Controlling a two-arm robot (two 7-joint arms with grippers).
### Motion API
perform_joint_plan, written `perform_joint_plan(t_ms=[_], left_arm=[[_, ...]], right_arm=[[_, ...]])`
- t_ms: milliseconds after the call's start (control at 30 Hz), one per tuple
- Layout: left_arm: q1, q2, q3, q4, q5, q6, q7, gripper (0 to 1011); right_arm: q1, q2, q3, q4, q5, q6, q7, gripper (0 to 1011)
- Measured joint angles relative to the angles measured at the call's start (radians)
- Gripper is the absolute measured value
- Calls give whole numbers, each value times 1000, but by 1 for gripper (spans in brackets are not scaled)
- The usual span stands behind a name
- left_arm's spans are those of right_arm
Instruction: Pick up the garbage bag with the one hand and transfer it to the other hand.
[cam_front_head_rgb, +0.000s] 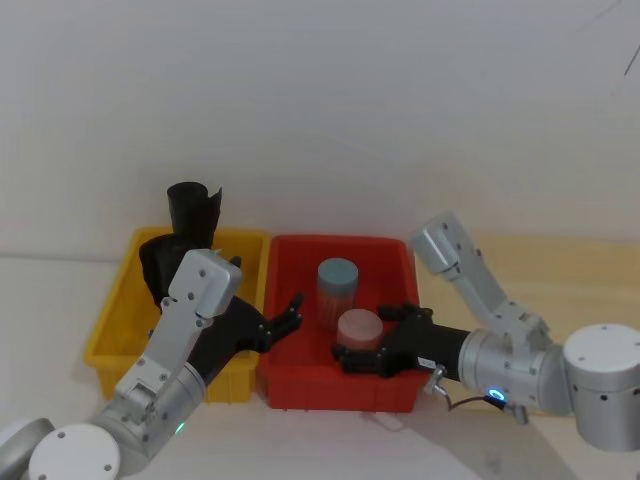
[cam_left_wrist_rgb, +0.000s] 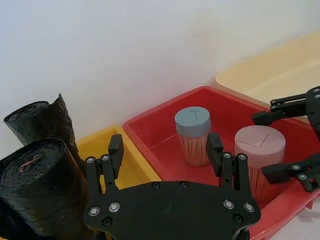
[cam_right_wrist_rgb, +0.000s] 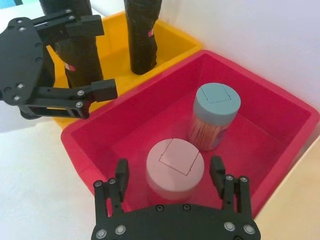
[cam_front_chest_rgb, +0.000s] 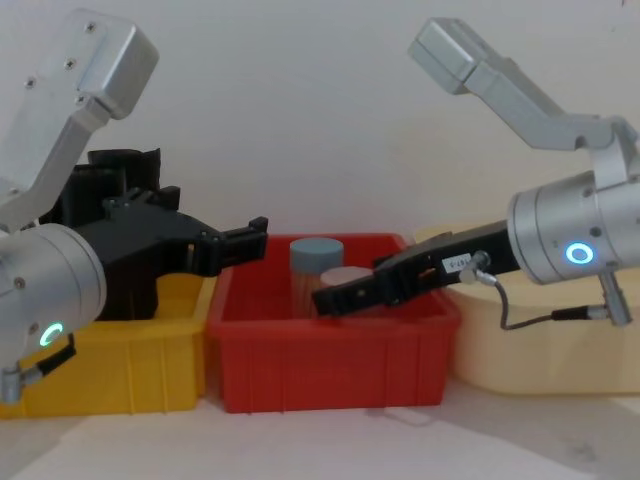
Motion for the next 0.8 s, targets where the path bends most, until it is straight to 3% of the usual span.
perform_joint_plan(t_ms=[233, 267, 433, 800], left_arm=[[0, 0, 0, 0, 0, 0, 0, 1000], [0, 0, 0, 0, 0, 0, 0, 1001], [0, 0, 0, 0, 0, 0, 0, 1001], [0, 0, 0, 0, 0, 0, 0, 1000]], right_arm=[[13, -14, -6, 24, -6, -6, -5, 868], [15, -17, -7, 30, -7, -7, -6, 799], [20, -22, -9, 39, -9, -10, -8, 666], [19, -18, 2, 25, -17, -23, -19, 663]])
